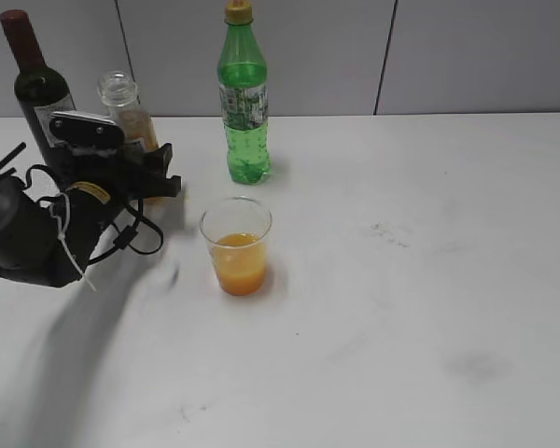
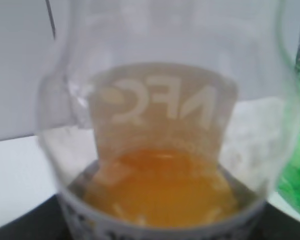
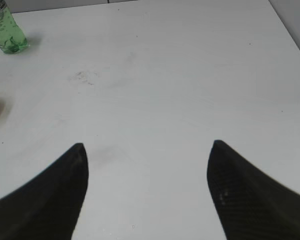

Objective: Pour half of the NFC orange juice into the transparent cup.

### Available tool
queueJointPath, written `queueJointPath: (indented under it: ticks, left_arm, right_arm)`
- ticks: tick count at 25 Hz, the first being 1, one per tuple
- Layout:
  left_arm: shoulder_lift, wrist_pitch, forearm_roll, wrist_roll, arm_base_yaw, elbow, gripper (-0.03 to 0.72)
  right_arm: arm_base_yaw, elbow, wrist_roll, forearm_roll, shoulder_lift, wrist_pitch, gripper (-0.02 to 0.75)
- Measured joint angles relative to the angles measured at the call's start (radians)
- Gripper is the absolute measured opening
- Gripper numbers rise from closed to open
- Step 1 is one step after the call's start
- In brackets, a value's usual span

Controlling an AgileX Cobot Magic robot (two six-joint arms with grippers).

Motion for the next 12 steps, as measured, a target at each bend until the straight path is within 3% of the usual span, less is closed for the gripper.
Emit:
queueJointPath:
  ticks: [12]
  left_arm:
    - [0.011,0.0,0.017,-0.013,0.0,-0.001,0.47]
  right_arm:
    - [0.0,0.0,0.0,0.0,0.0,0.0,0.57]
